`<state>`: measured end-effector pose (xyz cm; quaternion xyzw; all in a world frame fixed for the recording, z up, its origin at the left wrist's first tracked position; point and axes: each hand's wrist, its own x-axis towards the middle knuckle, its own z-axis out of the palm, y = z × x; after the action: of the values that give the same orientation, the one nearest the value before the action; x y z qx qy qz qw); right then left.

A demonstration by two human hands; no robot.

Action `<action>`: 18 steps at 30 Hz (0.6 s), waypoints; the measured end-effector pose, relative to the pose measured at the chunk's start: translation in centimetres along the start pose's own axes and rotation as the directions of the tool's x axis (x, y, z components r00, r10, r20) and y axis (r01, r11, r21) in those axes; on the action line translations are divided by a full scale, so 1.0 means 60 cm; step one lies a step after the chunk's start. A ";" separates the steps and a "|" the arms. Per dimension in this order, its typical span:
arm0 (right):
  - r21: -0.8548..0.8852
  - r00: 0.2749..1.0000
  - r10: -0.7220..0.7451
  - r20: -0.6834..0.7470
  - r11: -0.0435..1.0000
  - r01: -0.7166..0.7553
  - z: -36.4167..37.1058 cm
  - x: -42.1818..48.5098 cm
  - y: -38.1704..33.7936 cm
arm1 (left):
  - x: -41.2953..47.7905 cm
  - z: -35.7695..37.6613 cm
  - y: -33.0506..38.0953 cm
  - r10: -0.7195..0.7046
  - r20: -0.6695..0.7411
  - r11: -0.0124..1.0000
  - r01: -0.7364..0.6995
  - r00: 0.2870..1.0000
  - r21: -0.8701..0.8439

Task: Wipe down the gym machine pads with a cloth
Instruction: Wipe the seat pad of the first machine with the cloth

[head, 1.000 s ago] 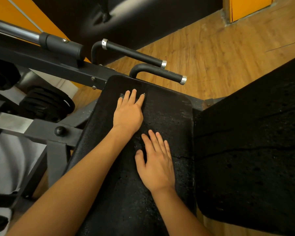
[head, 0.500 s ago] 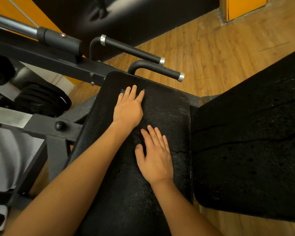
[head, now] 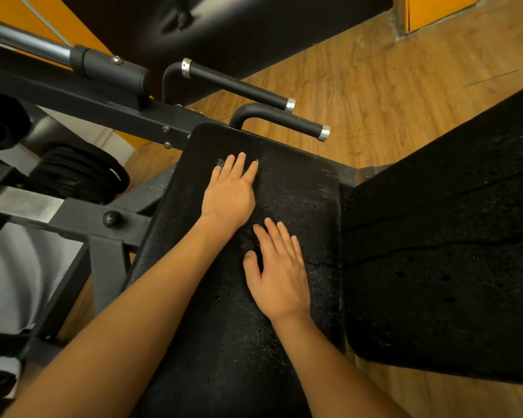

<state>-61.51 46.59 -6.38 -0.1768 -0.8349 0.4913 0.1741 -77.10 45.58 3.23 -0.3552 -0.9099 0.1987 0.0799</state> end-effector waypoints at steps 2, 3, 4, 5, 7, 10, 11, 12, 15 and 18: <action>-0.003 1.000 0.000 0.001 1.000 0.000 0.000 0.002 0.001 | -0.021 0.002 -0.005 0.009 -0.022 1.000 -0.009 1.000 0.003; -0.001 1.000 0.001 0.002 1.000 -0.001 0.000 0.001 0.001 | -0.033 0.002 -0.007 0.009 -0.029 1.000 -0.009 1.000 0.010; -0.001 1.000 0.002 0.004 1.000 -0.002 -0.001 0.001 0.001 | -0.044 0.002 -0.008 0.003 -0.033 1.000 -0.003 0.999 0.014; 0.000 1.000 0.002 0.007 1.000 -0.002 -0.001 0.002 0.001 | -0.055 0.001 -0.008 -0.006 -0.034 1.000 0.007 0.999 0.014; 0.004 1.000 0.000 0.020 1.000 0.000 -0.002 0.002 0.001 | -0.079 -0.001 -0.008 -0.027 -0.029 1.000 0.027 0.999 0.016; 0.018 1.000 -0.003 0.030 1.000 0.002 -0.004 0.002 0.001 | -0.125 -0.004 -0.003 -0.042 -0.028 0.999 0.043 0.999 0.021; 0.023 1.000 -0.004 0.029 1.000 0.003 -0.005 0.001 0.001 | -0.141 -0.005 -0.001 -0.045 -0.018 0.999 0.046 0.999 0.022; 0.028 1.000 -0.005 0.030 1.000 0.004 -0.006 0.000 0.001 | -0.155 -0.005 0.000 -0.049 -0.006 0.999 0.049 0.999 0.024; 0.043 0.999 0.001 0.038 0.999 -0.003 -0.008 0.000 -0.001 | -0.160 -0.007 -0.001 -0.052 0.006 0.998 0.051 0.999 0.030; 0.037 0.999 -0.002 0.037 0.999 0.000 -0.008 0.001 0.000 | -0.130 -0.007 0.003 -0.042 0.022 0.998 0.041 0.999 0.038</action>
<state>-61.32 46.98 -6.14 -0.1638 -0.8288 0.5099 0.1620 -71.12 40.54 3.47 -0.3326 -0.9140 0.2179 0.0803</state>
